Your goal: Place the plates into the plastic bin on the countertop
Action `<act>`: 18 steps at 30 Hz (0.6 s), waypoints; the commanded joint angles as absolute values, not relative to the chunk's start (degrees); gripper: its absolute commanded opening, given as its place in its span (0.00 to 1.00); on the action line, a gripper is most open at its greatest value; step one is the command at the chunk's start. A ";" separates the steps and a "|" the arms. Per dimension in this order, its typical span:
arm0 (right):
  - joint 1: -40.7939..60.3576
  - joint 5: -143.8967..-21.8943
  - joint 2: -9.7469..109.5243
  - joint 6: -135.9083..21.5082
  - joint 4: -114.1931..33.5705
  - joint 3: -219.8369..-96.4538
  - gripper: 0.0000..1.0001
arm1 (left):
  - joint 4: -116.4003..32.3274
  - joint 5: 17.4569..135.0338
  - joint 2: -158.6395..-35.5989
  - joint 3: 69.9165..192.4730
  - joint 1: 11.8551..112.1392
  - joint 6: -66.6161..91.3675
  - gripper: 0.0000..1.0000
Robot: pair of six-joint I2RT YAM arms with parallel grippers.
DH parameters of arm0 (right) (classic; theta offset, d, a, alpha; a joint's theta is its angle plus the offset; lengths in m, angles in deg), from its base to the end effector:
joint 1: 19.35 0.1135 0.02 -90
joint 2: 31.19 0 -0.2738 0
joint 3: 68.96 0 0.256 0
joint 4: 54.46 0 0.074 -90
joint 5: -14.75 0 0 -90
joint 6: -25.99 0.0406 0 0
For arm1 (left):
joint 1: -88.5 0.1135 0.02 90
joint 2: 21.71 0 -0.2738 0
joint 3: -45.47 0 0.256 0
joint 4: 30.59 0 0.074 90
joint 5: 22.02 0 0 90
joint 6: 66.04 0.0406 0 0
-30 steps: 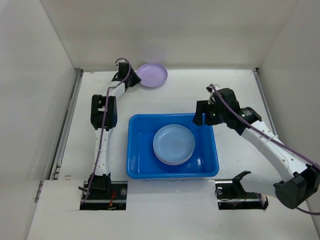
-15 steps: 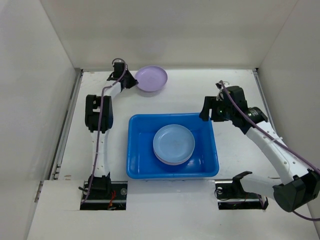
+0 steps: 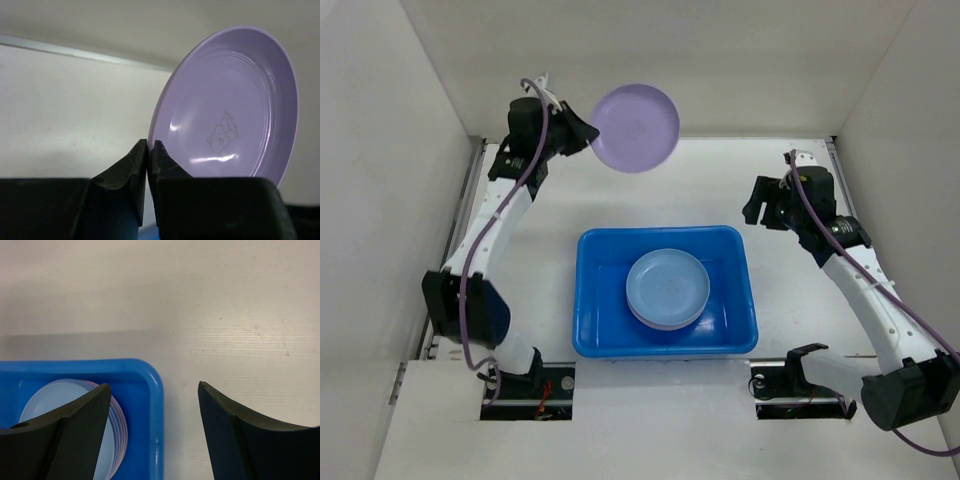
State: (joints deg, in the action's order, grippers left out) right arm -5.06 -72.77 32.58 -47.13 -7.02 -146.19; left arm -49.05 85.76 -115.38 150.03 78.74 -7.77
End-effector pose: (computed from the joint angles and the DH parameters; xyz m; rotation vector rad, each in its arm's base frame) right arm 0.2359 0.0583 0.3547 0.0742 2.1741 0.2655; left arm 0.3927 -0.0801 0.4203 -0.0979 1.7598 -0.7972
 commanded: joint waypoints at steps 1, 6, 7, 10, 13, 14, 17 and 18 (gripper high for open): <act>-5.94 -69.11 31.47 -45.91 -12.69 -145.27 0.77 | -56.43 89.25 -108.48 142.10 74.49 -2.33 0.02; -5.77 -68.40 31.21 -43.36 -16.38 -144.12 0.78 | -63.11 87.59 -99.60 131.29 64.92 1.80 0.02; -5.68 -68.40 31.12 -43.19 -17.08 -144.04 0.78 | -63.73 86.71 -98.54 129.88 63.51 1.81 0.02; -5.68 -68.40 31.47 -42.92 -17.79 -144.38 0.77 | -65.05 84.86 -95.55 125.30 58.93 1.72 0.02; -5.51 -68.22 31.91 -42.92 -17.79 -145.18 0.77 | -66.81 84.51 -93.96 122.05 56.29 1.72 0.02; -5.33 -68.14 31.91 -42.92 -17.79 -145.35 0.77 | -67.34 84.25 -93.70 121.43 55.68 1.72 0.02; -5.33 -68.05 31.74 -43.18 -17.62 -145.44 0.77 | -68.13 83.28 -93.34 118.89 53.48 2.16 0.02; -5.33 -67.96 31.65 -43.18 -17.53 -145.44 0.77 | -68.13 82.67 -93.43 118.01 52.78 2.33 0.02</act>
State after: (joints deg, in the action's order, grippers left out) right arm -5.50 -69.17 32.51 -43.48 -14.56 -144.16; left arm -68.48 84.04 -96.06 119.30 54.21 1.50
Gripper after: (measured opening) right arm 0.774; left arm 0.040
